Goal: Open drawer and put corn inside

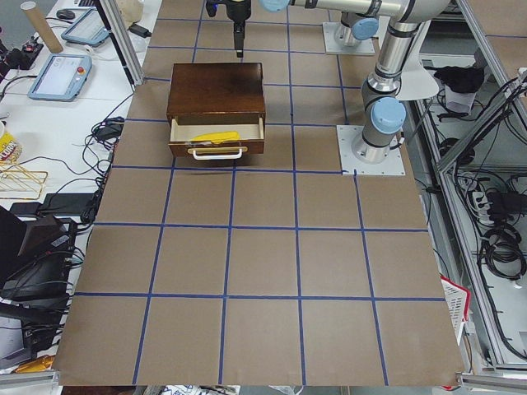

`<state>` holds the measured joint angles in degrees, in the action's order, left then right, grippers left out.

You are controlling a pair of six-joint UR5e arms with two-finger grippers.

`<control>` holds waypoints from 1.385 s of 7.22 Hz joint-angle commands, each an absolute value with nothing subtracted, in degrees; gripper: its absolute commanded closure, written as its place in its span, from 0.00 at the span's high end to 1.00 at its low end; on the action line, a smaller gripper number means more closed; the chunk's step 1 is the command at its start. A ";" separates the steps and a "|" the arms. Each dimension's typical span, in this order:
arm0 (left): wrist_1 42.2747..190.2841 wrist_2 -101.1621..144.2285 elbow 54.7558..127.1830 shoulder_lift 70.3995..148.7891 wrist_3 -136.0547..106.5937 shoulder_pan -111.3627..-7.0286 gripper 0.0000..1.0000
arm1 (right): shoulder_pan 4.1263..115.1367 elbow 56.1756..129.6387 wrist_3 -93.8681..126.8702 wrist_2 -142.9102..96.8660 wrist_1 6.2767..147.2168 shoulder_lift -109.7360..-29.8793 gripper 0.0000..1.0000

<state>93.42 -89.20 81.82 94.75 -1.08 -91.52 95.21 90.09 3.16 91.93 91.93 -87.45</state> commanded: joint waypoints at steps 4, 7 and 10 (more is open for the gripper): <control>92.64 -89.47 82.18 94.74 -1.14 -91.58 1.00 | 95.19 90.09 3.16 91.93 91.93 -87.45 1.00; 92.55 -89.21 82.18 95.36 -1.93 -91.58 1.00 | 95.19 90.09 3.16 91.93 91.93 -87.45 1.00; 91.14 -89.30 82.18 95.71 -1.85 -91.50 1.00 | 95.19 90.09 3.16 91.93 91.93 -87.45 1.00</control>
